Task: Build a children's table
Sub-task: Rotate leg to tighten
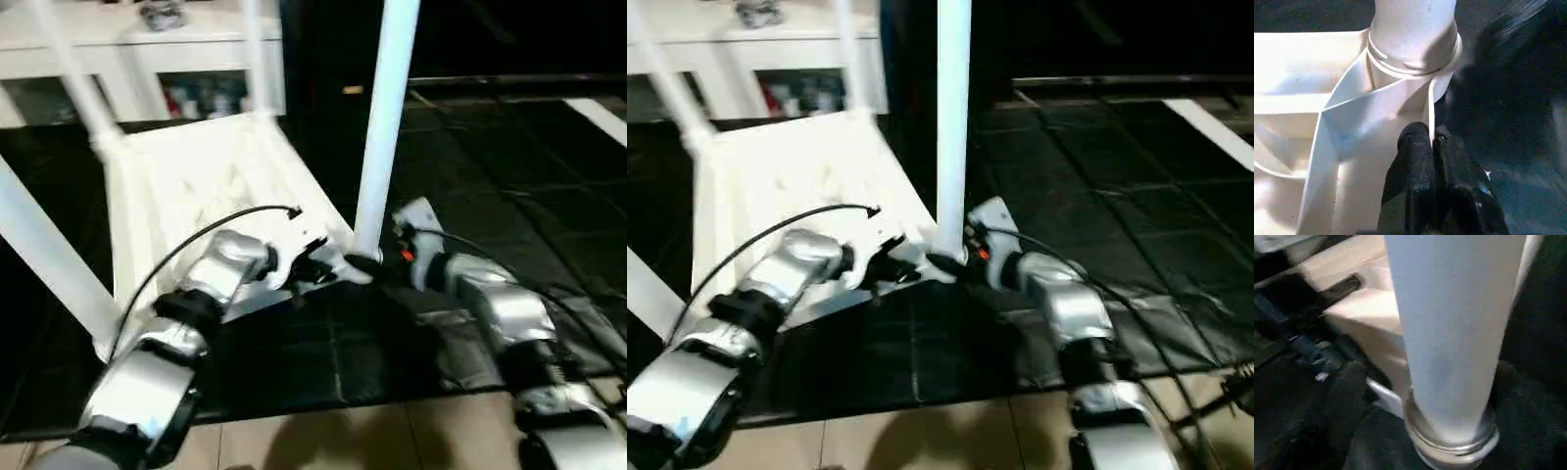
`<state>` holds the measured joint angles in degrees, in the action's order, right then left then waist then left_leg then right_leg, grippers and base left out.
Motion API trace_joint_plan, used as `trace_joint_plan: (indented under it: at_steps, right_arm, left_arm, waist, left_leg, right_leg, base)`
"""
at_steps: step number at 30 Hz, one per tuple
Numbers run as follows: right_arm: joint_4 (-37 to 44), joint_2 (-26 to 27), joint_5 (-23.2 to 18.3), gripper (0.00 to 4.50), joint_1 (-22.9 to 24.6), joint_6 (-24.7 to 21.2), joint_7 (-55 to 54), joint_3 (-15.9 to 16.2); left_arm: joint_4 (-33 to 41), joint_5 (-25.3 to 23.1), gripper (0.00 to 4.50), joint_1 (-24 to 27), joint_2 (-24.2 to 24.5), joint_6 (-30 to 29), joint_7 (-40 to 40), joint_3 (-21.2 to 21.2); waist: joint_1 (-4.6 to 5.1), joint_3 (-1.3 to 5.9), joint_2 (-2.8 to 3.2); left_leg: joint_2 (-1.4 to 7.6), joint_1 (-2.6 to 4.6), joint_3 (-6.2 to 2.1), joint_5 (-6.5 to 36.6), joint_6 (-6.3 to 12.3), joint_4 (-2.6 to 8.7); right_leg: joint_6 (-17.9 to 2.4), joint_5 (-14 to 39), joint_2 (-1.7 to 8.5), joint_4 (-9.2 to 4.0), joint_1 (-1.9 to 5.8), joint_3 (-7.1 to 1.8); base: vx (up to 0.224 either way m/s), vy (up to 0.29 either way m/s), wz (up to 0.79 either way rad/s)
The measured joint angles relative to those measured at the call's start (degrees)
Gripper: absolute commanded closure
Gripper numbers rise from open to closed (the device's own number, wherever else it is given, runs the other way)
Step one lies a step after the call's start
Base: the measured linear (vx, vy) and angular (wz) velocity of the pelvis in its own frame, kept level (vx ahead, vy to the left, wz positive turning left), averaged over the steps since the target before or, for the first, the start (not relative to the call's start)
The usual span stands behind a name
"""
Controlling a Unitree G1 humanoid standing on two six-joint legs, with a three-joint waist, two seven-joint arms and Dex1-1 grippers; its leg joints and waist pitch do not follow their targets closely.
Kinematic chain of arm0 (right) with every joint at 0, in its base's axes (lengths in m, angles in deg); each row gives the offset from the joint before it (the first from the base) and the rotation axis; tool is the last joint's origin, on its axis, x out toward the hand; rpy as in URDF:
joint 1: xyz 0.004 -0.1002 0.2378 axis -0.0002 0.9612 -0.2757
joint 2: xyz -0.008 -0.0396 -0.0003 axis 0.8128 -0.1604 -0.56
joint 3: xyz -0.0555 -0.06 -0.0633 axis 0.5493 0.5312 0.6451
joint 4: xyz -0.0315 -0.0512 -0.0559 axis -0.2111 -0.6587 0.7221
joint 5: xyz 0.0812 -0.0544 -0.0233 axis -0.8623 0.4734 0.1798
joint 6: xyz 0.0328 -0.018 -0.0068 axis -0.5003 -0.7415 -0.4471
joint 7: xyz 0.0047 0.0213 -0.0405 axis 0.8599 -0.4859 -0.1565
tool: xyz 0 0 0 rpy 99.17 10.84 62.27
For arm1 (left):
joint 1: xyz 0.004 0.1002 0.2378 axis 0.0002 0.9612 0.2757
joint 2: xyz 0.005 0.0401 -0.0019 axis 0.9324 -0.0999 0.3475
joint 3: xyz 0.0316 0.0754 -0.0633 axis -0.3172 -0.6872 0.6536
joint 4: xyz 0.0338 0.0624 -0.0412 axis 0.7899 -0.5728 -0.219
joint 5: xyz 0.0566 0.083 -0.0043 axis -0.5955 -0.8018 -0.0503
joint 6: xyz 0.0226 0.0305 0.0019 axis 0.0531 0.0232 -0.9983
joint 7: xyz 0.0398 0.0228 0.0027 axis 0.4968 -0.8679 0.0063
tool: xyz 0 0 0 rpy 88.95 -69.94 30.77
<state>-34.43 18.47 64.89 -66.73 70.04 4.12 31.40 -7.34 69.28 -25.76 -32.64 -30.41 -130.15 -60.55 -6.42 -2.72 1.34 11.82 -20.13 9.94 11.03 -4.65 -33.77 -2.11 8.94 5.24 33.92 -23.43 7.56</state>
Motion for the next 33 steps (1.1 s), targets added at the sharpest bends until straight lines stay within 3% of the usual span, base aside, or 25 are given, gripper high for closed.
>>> trace_joint_plan:
  at_steps: [1,7,14,32,33]
  right_arm:
    - [0.42,-0.74,-0.35,0.07,0.01,0.0,1.92,0.25]
    - [0.93,-5.97,-1.74,0.07,-0.1,0.43,12.27,2.08]
    - [-0.38,-7.75,-2.26,0.07,-0.6,2.75,20.17,4.06]
    - [-5.63,-6.35,-2.25,1.48,-2.79,6.81,27.24,7.55]
    - [-5.71,-6.23,-2.25,1.7,-2.8,6.81,27.44,7.77]
  left_arm:
    - [0.26,0.02,4.5,0.33,0.45,0.76,-1.28,-0.22]
    - [2.91,0.45,4.5,2.45,4.23,5.65,-10.7,-2.2]
    - [4.82,0.95,4.5,3.66,5.56,8.43,-16.56,-3.98]
    - [6.07,1.56,4.5,3.95,6.47,9.05,-20.9,-4.97]
    - [6.07,1.56,4.5,3.95,6.47,9.05,-20.92,-5.0]
  waist:
    - [-0.2,0.0,0.0]
    - [-1.92,0.0,0.0]
    - [-2.39,0.0,0.0]
    - [-2.18,0.0,-0.01]
    - [-2.08,0.0,-0.01]
  left_leg:
    - [0.0,-0.01,-0.01,0.01,0.01,0.0]
    - [0.0,-0.05,-0.02,0.07,0.05,-0.09]
    - [-0.03,-0.1,0.04,0.12,-0.02,-0.15]
    - [-0.02,-0.14,0.03,0.12,-0.02,-0.16]
    - [-0.02,-0.14,0.03,0.12,-0.02,-0.16]
  right_leg:
    - [0.0,0.0,0.0,0.0,0.0,0.0]
    - [0.0,0.0,0.01,0.01,0.0,-0.04]
    - [0.03,0.02,0.01,0.05,0.01,-0.23]
    - [0.06,0.04,0.01,0.1,-0.01,-0.23]
    - [0.06,0.04,0.01,0.1,-0.01,-0.23]
  base:
    - [0.0,0.0,0.0]
    - [0.0,0.0,0.0]
    - [0.0,0.0,0.0]
    - [0.0,0.0,0.0]
    - [0.0,0.0,0.0]
